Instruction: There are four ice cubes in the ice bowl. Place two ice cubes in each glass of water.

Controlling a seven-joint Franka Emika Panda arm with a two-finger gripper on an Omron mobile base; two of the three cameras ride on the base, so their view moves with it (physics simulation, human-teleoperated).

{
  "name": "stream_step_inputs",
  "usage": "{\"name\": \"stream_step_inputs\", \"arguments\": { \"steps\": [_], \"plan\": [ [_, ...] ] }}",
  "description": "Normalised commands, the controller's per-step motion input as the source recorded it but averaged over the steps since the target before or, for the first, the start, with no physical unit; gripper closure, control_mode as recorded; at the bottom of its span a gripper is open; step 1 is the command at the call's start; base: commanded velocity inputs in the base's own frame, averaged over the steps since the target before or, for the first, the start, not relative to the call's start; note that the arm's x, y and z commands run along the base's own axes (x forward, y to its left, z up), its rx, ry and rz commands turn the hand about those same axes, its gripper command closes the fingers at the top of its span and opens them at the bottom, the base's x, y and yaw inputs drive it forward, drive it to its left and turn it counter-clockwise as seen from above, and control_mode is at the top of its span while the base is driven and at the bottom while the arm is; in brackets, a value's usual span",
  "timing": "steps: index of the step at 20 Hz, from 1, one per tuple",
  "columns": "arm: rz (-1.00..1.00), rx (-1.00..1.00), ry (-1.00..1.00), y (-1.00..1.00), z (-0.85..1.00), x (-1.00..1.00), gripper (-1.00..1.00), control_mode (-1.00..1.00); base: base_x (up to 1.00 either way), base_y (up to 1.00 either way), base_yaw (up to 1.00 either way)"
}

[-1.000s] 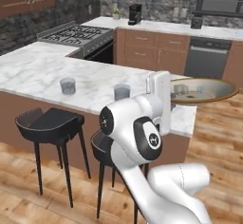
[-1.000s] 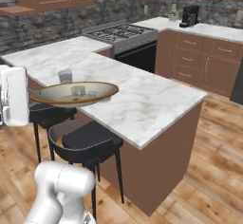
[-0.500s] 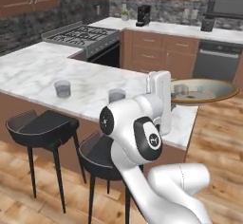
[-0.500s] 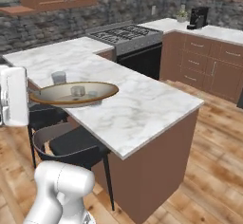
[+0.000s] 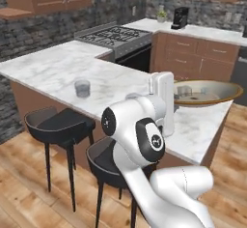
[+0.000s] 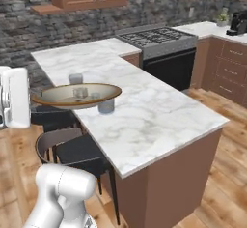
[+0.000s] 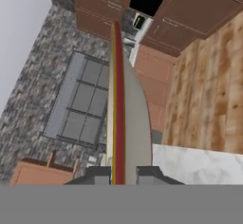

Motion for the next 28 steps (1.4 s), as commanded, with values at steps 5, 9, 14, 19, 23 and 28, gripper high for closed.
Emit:
{"name": "stream_step_inputs", "arguments": {
  "steps": [5, 9, 14, 19, 23, 28],
  "plan": [
    [0.0, 0.0, 0.0, 0.0, 0.0, 0.0, 1.0, 1.0, 0.13, -0.36, 0.44],
    [0.0, 0.0, 0.0, 0.0, 0.0, 0.0, 1.0, 1.0, 0.21, -0.38, 0.36],
    [0.0, 0.0, 0.0, 0.0, 0.0, 0.0, 1.0, 1.0, 0.19, -0.51, 0.22],
    [0.0, 0.0, 0.0, 0.0, 0.0, 0.0, 1.0, 1.0, 0.35, -0.48, 0.15],
    [0.0, 0.0, 0.0, 0.0, 0.0, 0.0, 1.0, 1.0, 0.34, -0.39, 0.16],
    [0.0, 0.0, 0.0, 0.0, 0.0, 0.0, 1.0, 1.0, 0.29, -0.21, 0.12]
  ]
}}
